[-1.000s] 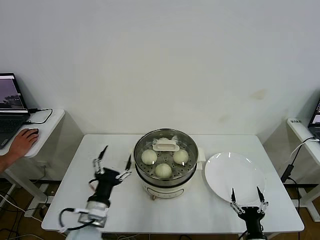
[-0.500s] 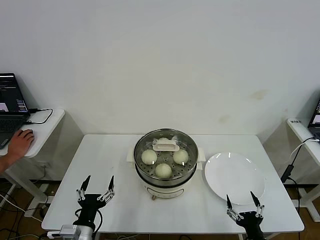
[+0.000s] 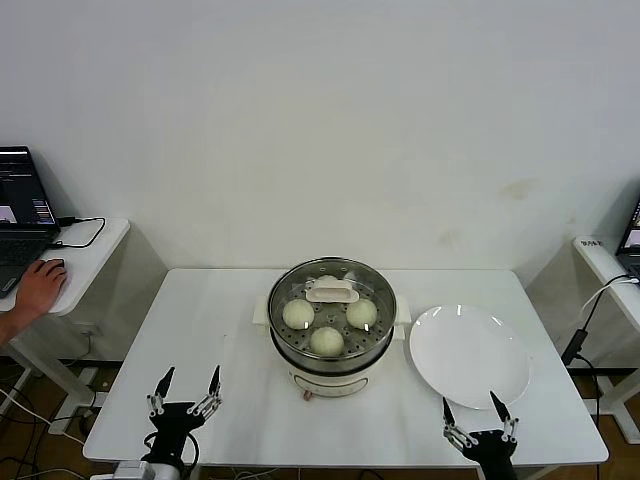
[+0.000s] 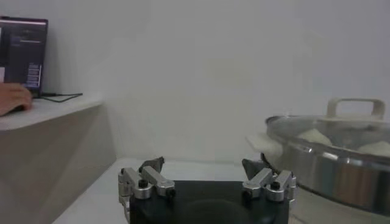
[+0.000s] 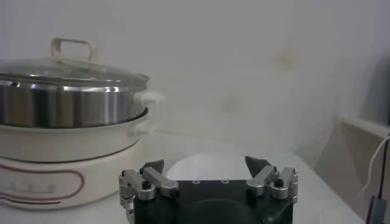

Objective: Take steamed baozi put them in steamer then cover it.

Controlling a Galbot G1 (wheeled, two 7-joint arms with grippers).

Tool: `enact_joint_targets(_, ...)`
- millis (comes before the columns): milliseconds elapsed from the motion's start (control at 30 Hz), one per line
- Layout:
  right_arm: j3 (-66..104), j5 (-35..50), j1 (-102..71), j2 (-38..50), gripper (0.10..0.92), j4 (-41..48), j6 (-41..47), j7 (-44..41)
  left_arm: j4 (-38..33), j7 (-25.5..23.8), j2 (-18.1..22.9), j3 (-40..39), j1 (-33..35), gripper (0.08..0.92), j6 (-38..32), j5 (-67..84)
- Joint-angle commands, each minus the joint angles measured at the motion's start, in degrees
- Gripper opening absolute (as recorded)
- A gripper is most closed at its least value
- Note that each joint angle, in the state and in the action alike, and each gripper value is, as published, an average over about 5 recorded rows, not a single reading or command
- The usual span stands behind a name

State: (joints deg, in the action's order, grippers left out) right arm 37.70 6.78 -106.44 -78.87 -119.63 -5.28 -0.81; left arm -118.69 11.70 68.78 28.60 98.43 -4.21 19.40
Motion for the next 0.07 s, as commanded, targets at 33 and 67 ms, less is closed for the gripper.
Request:
enact_joint_targets(33,-0.9,0.6,-1.1,0.5,0.822,-1.4,2.1,0.5,1.6,-0.9,0.5,0.4,1.2,0.823,-0.8,-0.2)
enact_joint_targets(67,-1.0,0.5,-1.2,0.5,0.822,-1.4,1.9,0.4,1.7,-1.0,0.5,0.4,1.3,0.823,-0.8,-0.2)
